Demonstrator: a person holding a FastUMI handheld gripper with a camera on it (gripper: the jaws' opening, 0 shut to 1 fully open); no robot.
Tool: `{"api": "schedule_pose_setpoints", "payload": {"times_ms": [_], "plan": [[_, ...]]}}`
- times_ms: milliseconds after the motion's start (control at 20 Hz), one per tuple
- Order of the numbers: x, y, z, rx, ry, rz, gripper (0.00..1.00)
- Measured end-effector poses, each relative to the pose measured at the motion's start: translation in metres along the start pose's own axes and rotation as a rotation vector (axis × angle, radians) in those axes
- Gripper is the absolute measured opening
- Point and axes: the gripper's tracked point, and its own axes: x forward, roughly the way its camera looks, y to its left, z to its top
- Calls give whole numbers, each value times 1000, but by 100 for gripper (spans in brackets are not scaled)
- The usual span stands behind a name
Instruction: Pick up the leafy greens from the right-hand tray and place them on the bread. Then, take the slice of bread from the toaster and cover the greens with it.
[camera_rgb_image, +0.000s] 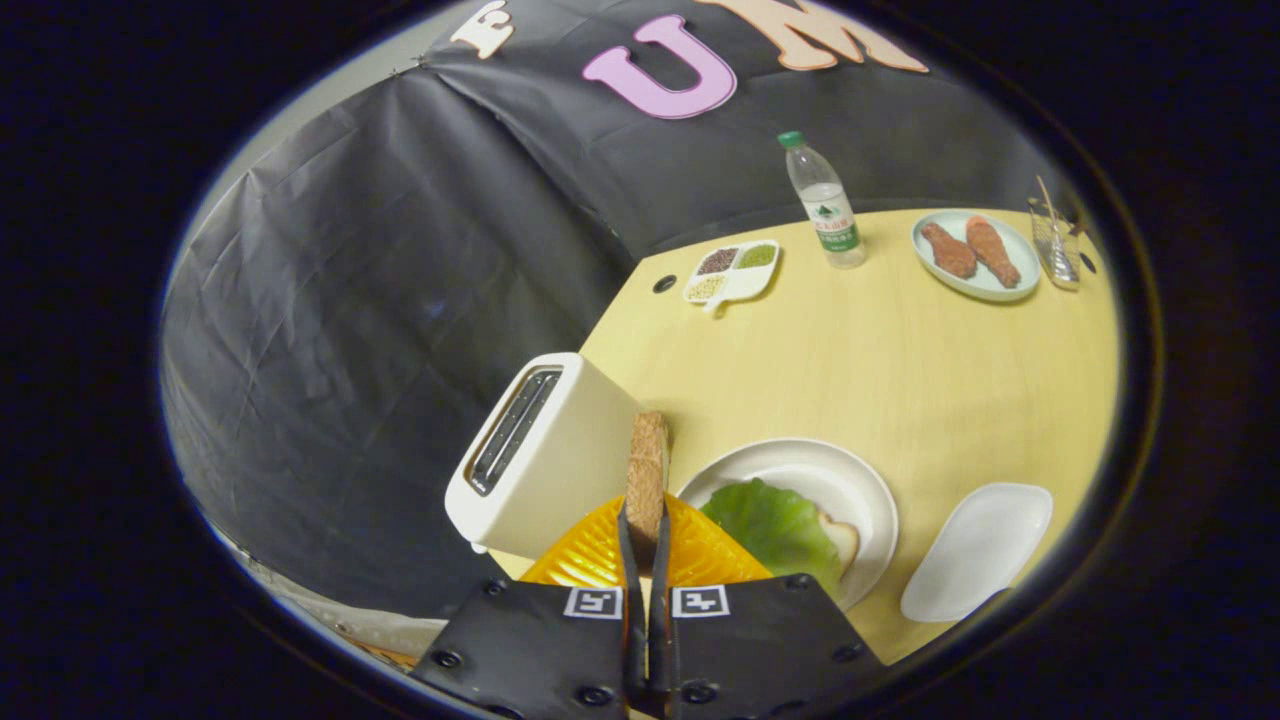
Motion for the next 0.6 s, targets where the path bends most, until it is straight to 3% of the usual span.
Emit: {"api": "schedule_pose_setpoints", "payload": {"times_ms": [600], "plan": [[3, -58, -28, 88, 46, -64, 4]]}}
